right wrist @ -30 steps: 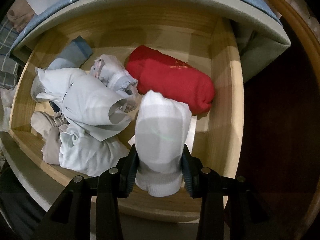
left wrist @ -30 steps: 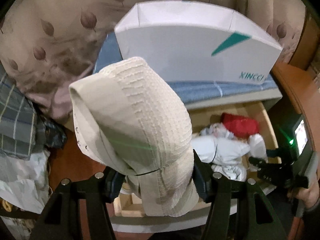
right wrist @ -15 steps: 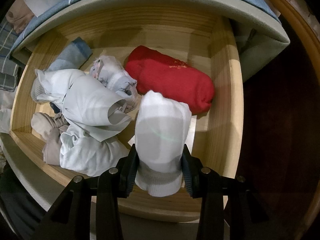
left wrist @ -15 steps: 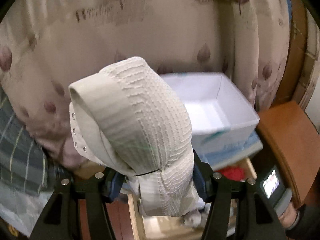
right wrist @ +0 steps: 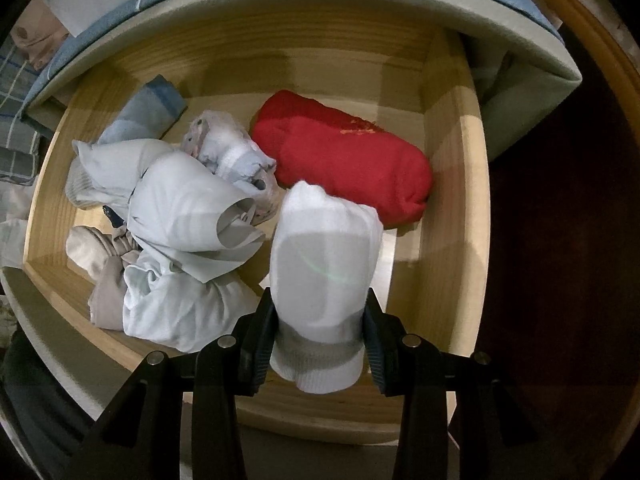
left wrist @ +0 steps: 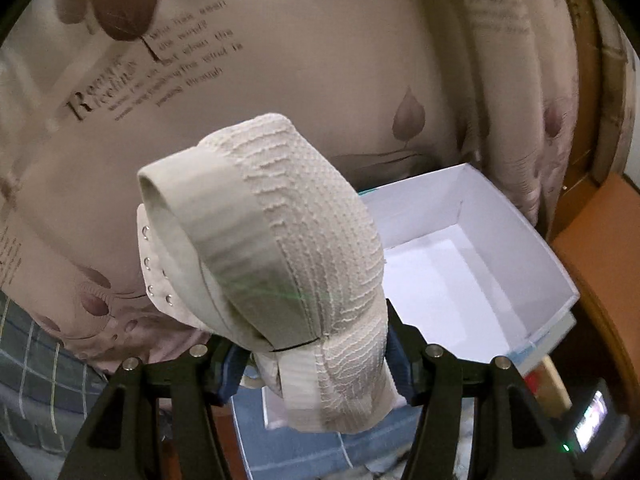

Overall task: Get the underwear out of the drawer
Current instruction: 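Lift the beige bra with the left tool and carry it over the white box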

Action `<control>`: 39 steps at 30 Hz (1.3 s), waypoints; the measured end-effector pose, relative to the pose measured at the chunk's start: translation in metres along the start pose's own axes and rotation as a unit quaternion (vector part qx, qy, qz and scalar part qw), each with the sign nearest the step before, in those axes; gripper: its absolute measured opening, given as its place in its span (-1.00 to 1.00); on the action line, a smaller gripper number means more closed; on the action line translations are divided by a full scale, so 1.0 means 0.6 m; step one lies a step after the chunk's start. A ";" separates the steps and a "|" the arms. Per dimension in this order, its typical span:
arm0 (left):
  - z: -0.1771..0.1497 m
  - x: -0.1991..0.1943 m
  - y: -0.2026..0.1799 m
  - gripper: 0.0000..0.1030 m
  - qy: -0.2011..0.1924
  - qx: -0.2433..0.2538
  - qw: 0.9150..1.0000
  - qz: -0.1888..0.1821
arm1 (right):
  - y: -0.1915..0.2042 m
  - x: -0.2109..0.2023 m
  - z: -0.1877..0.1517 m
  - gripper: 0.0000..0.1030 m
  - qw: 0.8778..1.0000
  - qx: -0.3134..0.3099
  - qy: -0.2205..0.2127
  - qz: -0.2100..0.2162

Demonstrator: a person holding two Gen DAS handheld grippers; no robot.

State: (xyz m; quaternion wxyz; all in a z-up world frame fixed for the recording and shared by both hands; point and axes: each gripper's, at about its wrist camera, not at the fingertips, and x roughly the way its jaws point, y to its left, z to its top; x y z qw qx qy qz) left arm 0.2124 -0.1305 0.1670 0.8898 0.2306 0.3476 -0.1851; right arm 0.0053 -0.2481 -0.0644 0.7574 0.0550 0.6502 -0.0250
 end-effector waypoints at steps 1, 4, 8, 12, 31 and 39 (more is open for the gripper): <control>0.000 0.012 -0.001 0.17 0.007 -0.004 1.000 -0.005 | 0.004 0.001 -0.004 -0.28 1.000 0.000 0.001 0.002; -0.001 0.057 -0.002 0.17 0.035 -0.017 0.999 -0.006 | 0.004 -0.001 -0.004 -0.28 1.000 0.003 0.001 0.009; -0.020 0.109 0.002 0.17 0.083 -0.036 0.996 0.003 | 0.006 0.004 -0.002 -0.28 1.000 0.004 0.006 0.009; -0.043 0.139 0.009 0.17 0.123 -0.054 0.991 0.005 | 0.010 0.006 0.000 -0.28 1.000 -0.004 0.009 0.008; -0.075 0.158 0.007 0.17 0.206 -0.122 0.971 0.018 | 0.027 0.014 0.005 -0.28 1.000 -0.007 0.013 -0.003; -0.074 0.161 0.010 0.19 0.207 -0.136 0.969 0.025 | 0.029 0.017 0.004 -0.28 1.000 -0.008 0.013 -0.004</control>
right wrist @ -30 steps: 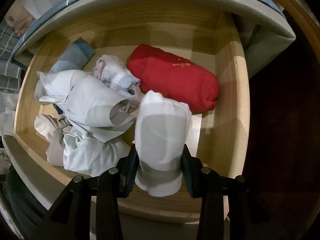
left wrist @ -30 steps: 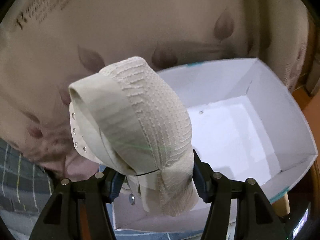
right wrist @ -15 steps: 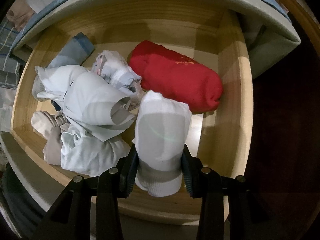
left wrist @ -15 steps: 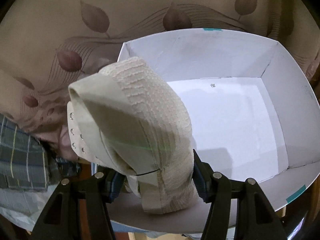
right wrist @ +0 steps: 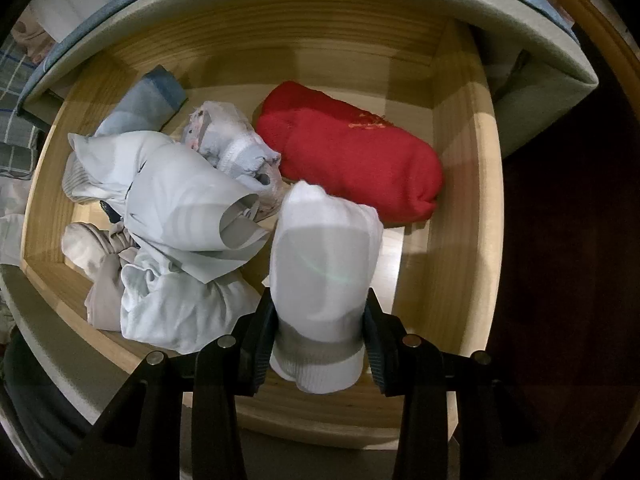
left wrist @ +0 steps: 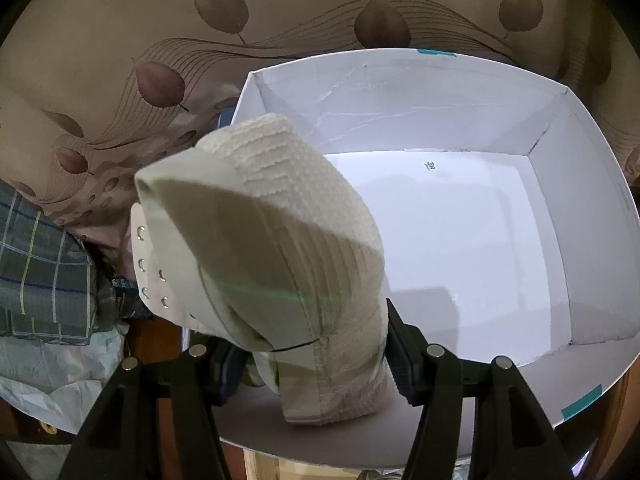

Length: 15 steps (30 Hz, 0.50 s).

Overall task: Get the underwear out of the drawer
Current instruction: 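Lift the beige bra with the left tool and carry it over the white box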

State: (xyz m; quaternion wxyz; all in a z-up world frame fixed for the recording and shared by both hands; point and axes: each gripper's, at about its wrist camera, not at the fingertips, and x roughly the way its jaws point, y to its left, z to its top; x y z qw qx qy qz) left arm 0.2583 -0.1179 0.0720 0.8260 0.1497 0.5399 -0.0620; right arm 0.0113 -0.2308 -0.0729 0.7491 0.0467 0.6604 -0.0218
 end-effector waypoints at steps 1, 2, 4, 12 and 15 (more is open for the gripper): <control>0.000 0.000 -0.002 0.20 -0.002 0.000 1.000 0.001 | 0.000 0.000 0.000 -0.28 1.000 0.001 0.000 0.000; 0.000 0.000 -0.002 0.21 -0.005 -0.001 1.000 0.001 | 0.001 0.000 0.000 -0.28 1.000 0.001 0.001 0.001; -0.004 0.003 0.004 0.25 -0.007 -0.003 1.000 -0.001 | 0.003 0.002 0.000 -0.28 1.000 0.000 0.003 0.000; -0.009 -0.014 0.011 0.29 -0.023 -0.001 1.000 -0.018 | 0.011 0.002 -0.001 -0.28 1.000 -0.002 0.000 -0.006; -0.008 -0.018 0.010 0.30 -0.026 0.009 0.999 -0.027 | 0.015 0.002 -0.001 -0.28 1.000 -0.003 0.000 -0.010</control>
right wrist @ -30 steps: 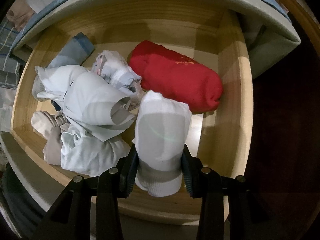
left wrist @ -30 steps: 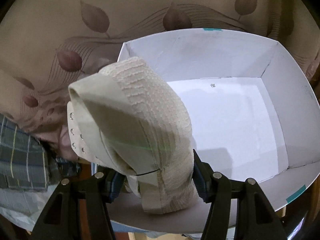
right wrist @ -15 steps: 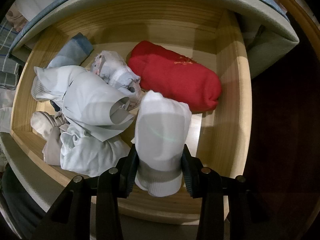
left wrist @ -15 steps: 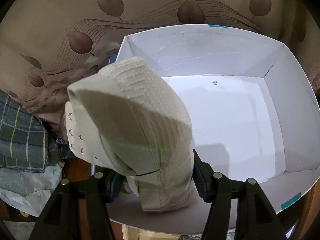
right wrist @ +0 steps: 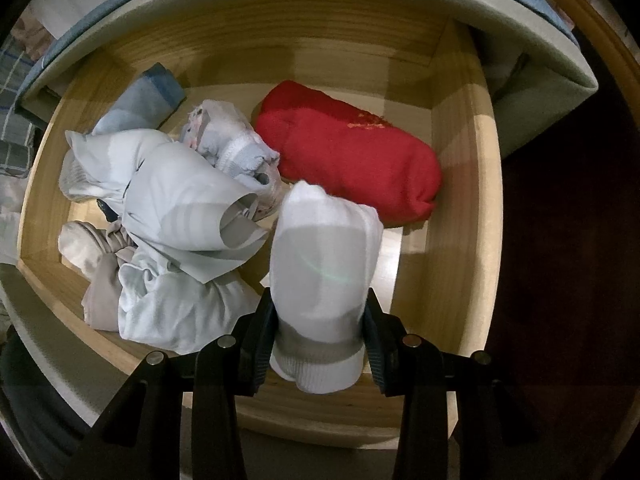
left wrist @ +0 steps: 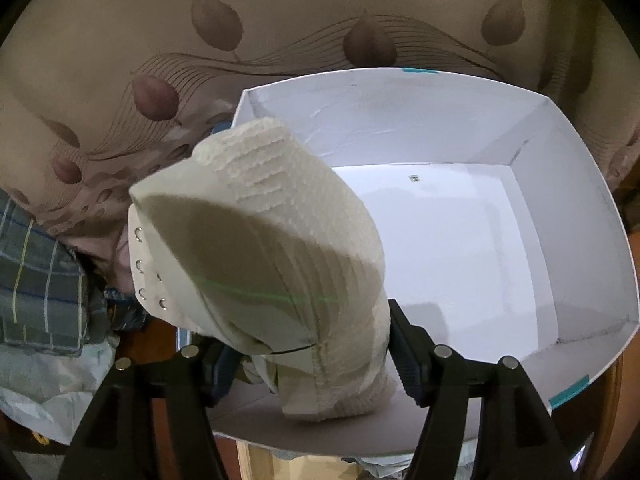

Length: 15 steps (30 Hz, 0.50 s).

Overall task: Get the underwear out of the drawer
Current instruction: 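Lift the beige bra with the left tool and carry it over the white box, then open the left tool to drop the beige bra into the white box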

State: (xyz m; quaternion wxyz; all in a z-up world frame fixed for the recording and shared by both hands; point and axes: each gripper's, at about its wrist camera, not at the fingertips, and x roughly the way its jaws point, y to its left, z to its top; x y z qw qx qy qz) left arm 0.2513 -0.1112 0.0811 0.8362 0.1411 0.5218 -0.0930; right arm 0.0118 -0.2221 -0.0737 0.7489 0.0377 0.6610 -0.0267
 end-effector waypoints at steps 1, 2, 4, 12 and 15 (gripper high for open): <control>0.000 -0.001 0.000 0.30 0.000 0.001 1.000 -0.002 | 0.001 -0.001 0.000 -0.28 1.000 0.000 -0.001 -0.002; 0.000 -0.001 0.001 0.31 0.001 0.001 1.000 -0.006 | 0.002 -0.002 0.000 -0.28 1.000 -0.001 -0.002 -0.005; 0.001 0.000 0.009 0.33 0.000 -0.003 1.000 -0.017 | 0.002 -0.004 0.000 -0.28 1.000 -0.001 -0.003 -0.006; 0.008 -0.024 0.025 0.38 -0.013 -0.006 0.999 -0.043 | 0.003 -0.005 0.003 -0.28 1.000 -0.001 -0.002 -0.007; 0.001 -0.042 0.026 0.38 -0.018 -0.003 0.999 -0.050 | 0.004 -0.005 0.004 -0.28 1.000 -0.002 -0.002 -0.008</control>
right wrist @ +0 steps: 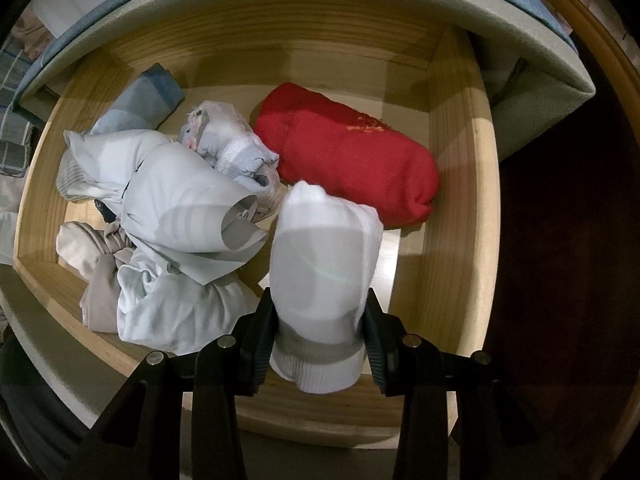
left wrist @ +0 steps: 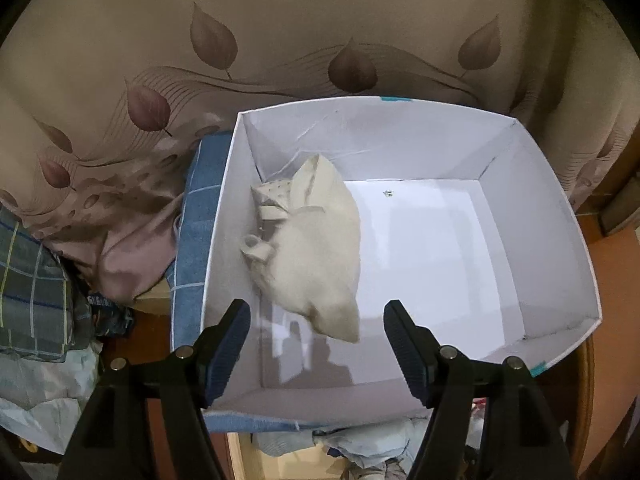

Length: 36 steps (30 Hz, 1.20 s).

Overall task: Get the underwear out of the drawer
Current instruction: 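Open the left tool to drop the beige bra into the white box, then lift the white sock roll with the right tool and release it into the white box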

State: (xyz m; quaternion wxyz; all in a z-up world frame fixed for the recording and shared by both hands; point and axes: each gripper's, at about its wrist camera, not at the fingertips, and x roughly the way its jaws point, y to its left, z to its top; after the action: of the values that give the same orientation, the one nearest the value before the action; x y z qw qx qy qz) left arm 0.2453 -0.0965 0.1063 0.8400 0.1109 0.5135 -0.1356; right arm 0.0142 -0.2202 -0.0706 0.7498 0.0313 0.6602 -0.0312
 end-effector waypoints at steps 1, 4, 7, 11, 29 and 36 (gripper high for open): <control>-0.005 -0.006 0.002 0.38 -0.003 0.002 1.000 0.001 | 0.001 0.000 0.001 -0.28 1.000 0.000 0.000 0.000; -0.021 -0.032 0.001 0.38 -0.013 0.015 1.000 0.007 | -0.002 0.002 0.003 -0.28 1.000 0.002 0.004 0.005; -0.044 -0.062 0.002 0.38 -0.021 0.029 0.999 0.015 | -0.010 0.004 0.004 -0.28 1.000 0.007 0.004 0.008; -0.089 -0.099 0.019 0.38 -0.034 0.036 0.998 0.028 | -0.018 0.003 0.005 -0.28 1.000 0.013 -0.001 0.007; -0.353 -0.010 0.080 0.38 -0.008 -0.088 0.996 0.027 | -0.055 -0.030 -0.010 -0.28 0.998 0.039 -0.056 0.010; -0.389 0.017 0.054 0.38 -0.012 -0.073 0.996 0.046 | -0.085 -0.050 -0.013 -0.28 0.995 0.056 -0.070 0.035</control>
State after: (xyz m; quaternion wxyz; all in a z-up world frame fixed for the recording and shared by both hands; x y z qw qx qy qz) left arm 0.0668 0.0089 -0.0056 0.8573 0.0715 0.5063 -0.0600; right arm -0.0020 -0.2700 -0.0421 0.7921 0.0945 0.6014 -0.0443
